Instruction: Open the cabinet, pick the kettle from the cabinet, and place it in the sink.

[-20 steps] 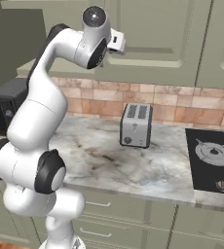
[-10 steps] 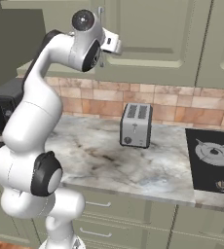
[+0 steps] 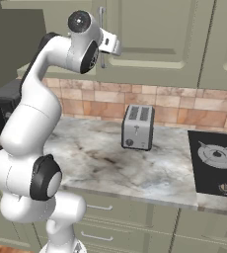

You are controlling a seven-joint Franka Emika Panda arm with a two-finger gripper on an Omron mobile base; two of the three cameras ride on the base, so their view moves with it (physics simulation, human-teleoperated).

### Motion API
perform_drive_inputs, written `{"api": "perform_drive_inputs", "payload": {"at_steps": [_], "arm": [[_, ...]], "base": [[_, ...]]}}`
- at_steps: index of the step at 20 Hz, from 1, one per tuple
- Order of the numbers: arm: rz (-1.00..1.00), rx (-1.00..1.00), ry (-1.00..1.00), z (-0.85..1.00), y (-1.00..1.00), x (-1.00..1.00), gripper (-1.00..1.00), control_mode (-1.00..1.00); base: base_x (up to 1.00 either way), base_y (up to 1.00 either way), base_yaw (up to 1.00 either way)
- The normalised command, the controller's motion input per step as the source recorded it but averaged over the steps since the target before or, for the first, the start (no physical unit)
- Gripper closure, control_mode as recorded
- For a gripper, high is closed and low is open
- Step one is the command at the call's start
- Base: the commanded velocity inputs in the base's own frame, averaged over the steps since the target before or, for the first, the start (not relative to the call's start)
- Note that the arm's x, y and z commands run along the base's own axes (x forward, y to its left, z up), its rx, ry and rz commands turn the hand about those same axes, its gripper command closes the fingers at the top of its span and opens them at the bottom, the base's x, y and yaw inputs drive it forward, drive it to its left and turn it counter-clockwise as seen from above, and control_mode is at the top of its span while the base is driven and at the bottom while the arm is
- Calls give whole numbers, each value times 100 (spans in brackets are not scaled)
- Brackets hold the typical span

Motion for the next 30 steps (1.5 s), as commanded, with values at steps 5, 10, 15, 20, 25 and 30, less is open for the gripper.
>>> {"api": "perform_drive_inputs", "payload": {"at_steps": [5, 10, 15, 20, 25, 30], "arm": [[0, 3, -7, -3, 11, 3, 100, -100], [5, 7, 0, -8, 1, -11, 100, -100], [10, 6, 0, -2, 0, -29, 100, -100], [10, 2, -2, 0, 0, -38, 100, -100], [8, 0, -12, 0, 0, -52, 100, -100], [4, 0, -16, 0, -2, -57, 100, -100]], "base": [[0, 0, 0], [0, 0, 0], [0, 0, 0], [0, 0, 0], [0, 0, 0], [0, 0, 0]]}}
